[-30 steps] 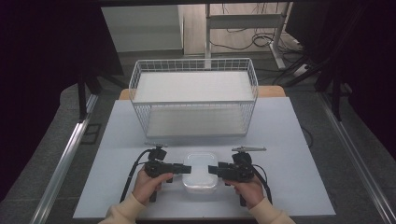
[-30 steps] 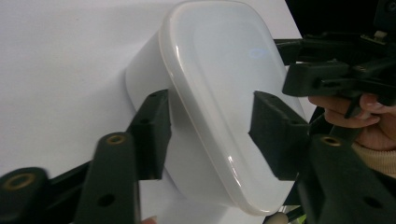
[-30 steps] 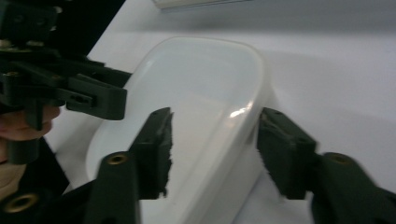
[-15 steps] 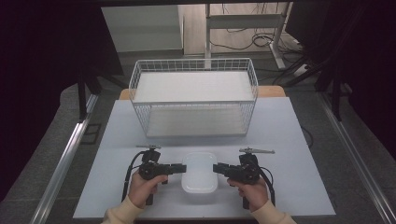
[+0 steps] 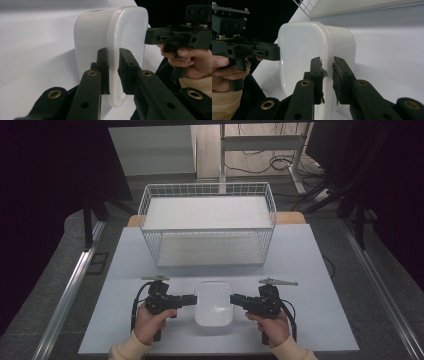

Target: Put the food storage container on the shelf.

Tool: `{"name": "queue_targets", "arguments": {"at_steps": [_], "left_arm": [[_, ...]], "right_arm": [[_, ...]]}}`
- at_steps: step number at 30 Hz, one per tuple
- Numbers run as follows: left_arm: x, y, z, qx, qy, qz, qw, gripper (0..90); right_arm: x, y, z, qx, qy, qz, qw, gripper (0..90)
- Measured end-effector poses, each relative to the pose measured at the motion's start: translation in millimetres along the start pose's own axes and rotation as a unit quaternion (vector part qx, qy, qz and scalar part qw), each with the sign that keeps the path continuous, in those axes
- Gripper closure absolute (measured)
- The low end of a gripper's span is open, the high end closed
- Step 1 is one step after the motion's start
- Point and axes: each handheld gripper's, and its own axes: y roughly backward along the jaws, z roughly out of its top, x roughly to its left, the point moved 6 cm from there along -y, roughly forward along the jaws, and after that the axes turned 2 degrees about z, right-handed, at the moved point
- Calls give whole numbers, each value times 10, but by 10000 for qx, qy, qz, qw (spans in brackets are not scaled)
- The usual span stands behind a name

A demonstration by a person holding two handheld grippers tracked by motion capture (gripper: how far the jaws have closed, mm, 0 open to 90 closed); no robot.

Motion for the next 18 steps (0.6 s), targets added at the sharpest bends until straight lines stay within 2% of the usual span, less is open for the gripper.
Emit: {"name": "queue_targets", "arguments": {"at_steps": [4, 18], "left_arm": [[-17, 14, 8, -37, -114, 58, 9999, 799], [-100, 123, 82, -217, -318, 93, 9992, 800]], "right_arm": [[5, -3, -4, -5, 55, 0, 10000, 787], [106, 41, 86, -137, 367, 21, 9992, 787]]}}
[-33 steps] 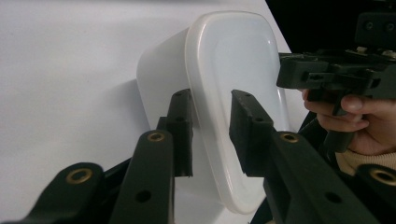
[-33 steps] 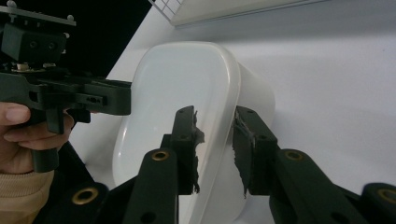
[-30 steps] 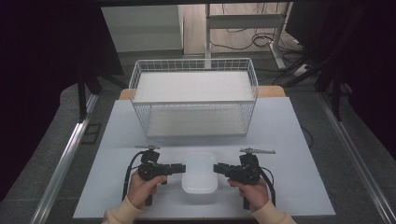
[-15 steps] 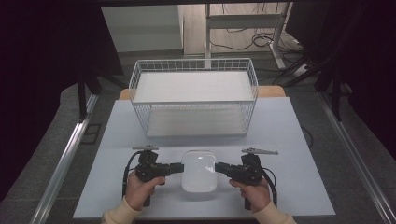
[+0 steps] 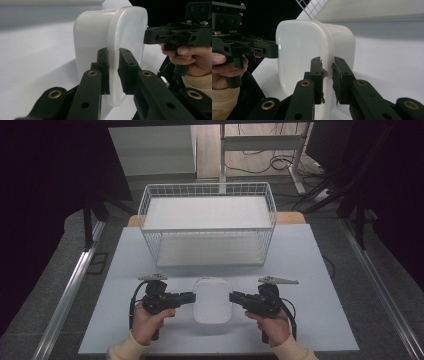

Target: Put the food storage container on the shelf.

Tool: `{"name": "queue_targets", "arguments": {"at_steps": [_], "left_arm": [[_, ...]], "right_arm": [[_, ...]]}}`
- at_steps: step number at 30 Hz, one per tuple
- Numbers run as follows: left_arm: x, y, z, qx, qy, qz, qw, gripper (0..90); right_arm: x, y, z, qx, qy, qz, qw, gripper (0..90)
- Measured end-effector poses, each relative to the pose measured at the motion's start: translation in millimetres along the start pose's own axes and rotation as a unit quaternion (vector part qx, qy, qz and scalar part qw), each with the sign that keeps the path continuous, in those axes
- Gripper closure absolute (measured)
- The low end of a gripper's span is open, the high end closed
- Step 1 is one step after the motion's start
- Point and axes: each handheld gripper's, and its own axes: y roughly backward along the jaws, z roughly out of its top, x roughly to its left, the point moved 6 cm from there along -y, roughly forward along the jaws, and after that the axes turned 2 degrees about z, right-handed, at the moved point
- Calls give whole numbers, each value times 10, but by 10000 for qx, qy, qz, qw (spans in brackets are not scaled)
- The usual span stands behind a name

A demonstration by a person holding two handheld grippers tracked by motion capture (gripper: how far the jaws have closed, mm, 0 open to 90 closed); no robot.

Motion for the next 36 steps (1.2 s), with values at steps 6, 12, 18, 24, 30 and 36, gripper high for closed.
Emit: {"name": "queue_targets", "arguments": {"at_steps": [6, 12, 18, 24, 30, 36], "left_arm": [[-10, 31, 68, -81, -78, 4, 9999, 800], [-27, 64, 172, -172, -155, 23, 9997, 801], [-48, 119, 340, -303, -262, 33, 9992, 801], [-70, 182, 517, -402, -365, 56, 9985, 802], [-100, 238, 660, -511, -437, 50, 9977, 802], [-126, 280, 765, -560, -494, 63, 9972, 802]], "right_arm": [[28, 11, 83, -43, 116, 1, 9999, 787], [43, 21, 195, -95, 229, -4, 9997, 787], [92, 42, 391, -135, 405, -52, 9991, 787], [143, 62, 595, -186, 542, -86, 9983, 787], [195, 86, 755, -254, 651, -96, 9975, 787], [230, 110, 864, -298, 710, -117, 9970, 787]]}}
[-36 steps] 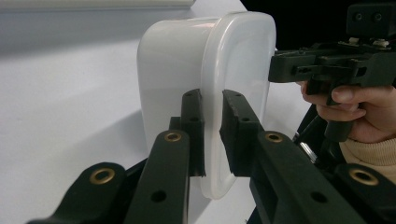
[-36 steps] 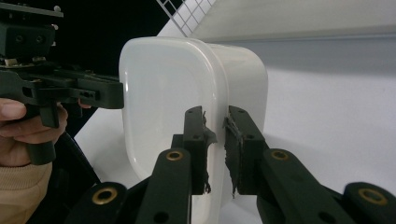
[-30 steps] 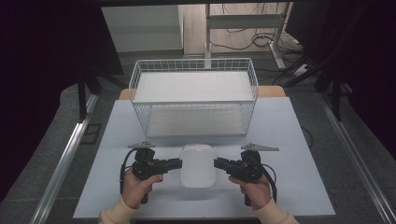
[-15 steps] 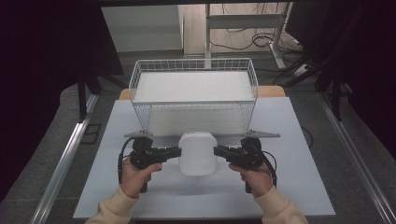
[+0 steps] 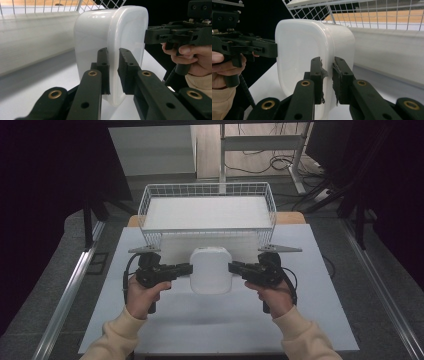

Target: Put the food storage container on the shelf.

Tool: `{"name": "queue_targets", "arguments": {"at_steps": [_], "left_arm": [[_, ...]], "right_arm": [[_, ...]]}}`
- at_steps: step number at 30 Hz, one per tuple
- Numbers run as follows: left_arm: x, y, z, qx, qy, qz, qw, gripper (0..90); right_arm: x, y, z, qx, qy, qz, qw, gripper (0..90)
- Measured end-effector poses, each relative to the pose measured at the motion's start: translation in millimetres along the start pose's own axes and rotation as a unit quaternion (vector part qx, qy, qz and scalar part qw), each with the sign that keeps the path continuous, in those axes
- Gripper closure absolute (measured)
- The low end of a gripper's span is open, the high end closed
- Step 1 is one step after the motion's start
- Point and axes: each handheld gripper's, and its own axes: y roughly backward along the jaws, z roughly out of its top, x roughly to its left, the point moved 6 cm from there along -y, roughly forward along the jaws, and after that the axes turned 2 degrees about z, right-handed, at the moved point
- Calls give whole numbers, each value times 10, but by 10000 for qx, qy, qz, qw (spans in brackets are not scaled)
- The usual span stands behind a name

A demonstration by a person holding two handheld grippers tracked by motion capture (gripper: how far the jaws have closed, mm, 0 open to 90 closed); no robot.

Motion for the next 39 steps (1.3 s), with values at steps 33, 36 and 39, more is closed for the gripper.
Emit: {"name": "queue_targets", "arguments": {"at_steps": [33, 36, 39], "left_arm": [[-47, 76, 524, -134, -246, 45, 9996, 802], [-45, 83, 590, -164, -272, 67, 9995, 801], [-41, 96, 650, -176, -308, 81, 9993, 801]], "right_arm": [[27, 72, 498, -194, 159, -24, 9997, 788], [30, 73, 565, -212, 186, -48, 9996, 788], [33, 72, 632, -222, 222, -59, 9995, 788]]}}
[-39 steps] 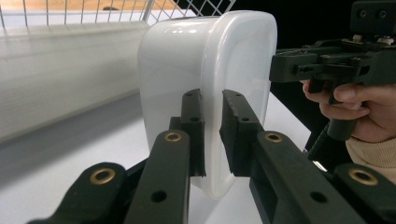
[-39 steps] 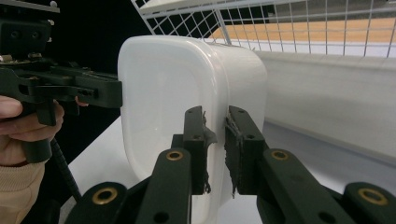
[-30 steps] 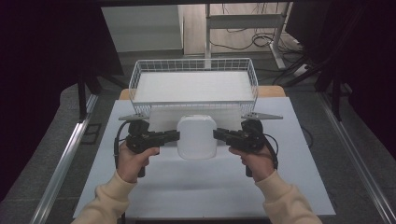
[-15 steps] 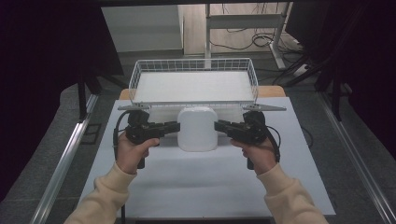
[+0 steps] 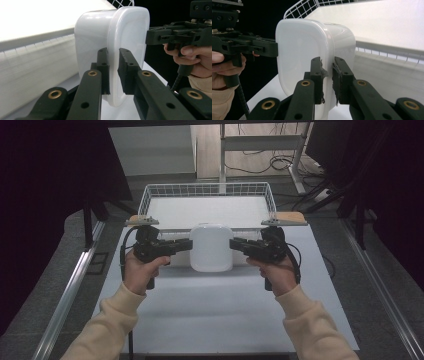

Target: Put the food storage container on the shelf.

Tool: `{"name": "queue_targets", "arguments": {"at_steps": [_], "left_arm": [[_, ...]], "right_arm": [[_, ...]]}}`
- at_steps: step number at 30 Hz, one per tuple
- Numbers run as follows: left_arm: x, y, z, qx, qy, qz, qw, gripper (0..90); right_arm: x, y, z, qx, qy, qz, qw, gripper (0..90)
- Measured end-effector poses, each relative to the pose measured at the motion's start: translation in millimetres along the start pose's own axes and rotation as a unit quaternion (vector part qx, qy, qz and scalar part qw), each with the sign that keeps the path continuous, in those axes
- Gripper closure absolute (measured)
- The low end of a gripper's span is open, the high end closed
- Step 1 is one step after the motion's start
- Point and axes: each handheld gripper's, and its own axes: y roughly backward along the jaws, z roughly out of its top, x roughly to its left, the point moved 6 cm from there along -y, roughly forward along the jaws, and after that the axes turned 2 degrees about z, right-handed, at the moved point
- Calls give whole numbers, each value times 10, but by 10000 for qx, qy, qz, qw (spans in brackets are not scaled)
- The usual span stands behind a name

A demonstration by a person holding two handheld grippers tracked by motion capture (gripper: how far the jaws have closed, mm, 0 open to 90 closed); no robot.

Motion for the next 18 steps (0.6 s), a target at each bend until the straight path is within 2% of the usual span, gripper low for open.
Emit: {"name": "queue_targets", "arguments": {"at_steps": [10, 18], "left_arm": [[43, 37, 179, -83, -55, 49, 9999, 801], [87, 36, 308, -108, -23, 70, 9999, 800]], "right_arm": [[4, -37, 199, -30, 77, 8, 10000, 788], [-9, -70, 342, -22, 127, -8, 9999, 789]]}}
